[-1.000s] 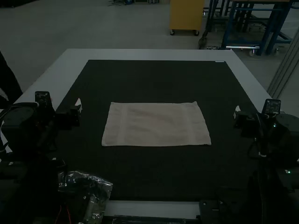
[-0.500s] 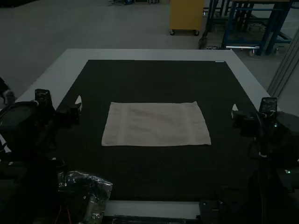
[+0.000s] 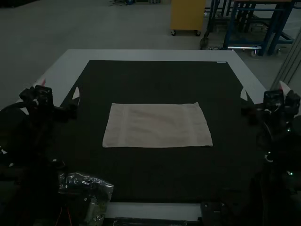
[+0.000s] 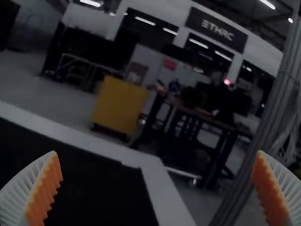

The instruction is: Fold the towel.

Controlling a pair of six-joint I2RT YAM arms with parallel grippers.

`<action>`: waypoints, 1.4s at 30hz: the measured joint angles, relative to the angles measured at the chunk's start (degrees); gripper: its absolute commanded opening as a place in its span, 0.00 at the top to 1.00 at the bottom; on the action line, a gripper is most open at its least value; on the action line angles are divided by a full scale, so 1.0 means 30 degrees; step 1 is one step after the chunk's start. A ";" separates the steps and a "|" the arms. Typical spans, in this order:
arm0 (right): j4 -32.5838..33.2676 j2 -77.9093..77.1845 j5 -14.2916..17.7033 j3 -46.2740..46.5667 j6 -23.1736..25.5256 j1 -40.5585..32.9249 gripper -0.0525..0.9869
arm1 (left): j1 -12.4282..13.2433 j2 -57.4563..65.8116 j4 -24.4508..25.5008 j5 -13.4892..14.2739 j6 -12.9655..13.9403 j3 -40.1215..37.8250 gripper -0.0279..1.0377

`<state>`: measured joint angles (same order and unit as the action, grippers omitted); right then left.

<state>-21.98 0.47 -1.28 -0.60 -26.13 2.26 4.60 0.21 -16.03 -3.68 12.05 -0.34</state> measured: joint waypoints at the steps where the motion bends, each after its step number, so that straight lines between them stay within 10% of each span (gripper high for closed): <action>1: 0.0138 0.0000 0.0015 -0.0124 0.0117 0.0058 0.07 | 0.0000 0.0000 -0.0117 0.0051 0.0044 -0.0066 0.07; 7: 0.0430 0.3388 0.0175 -0.3497 0.2106 0.0291 0.07 | 0.0000 0.3330 -0.0364 0.0226 -0.0437 -0.2659 0.07; 19: 0.0291 1.7048 -0.0277 -1.1373 0.7045 0.0342 0.07 | 0.0772 1.8782 -0.1188 -0.0423 -0.4648 -1.0142 0.08; 42: 0.1122 2.6840 -0.3388 -1.0440 0.7249 -0.1574 0.08 | 0.0000 3.1969 -0.1843 -0.4954 -0.4452 -1.1009 0.07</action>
<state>-18.61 80.99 -11.44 -31.92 -4.38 -2.46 4.60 96.12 -21.56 -18.55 -1.30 -33.36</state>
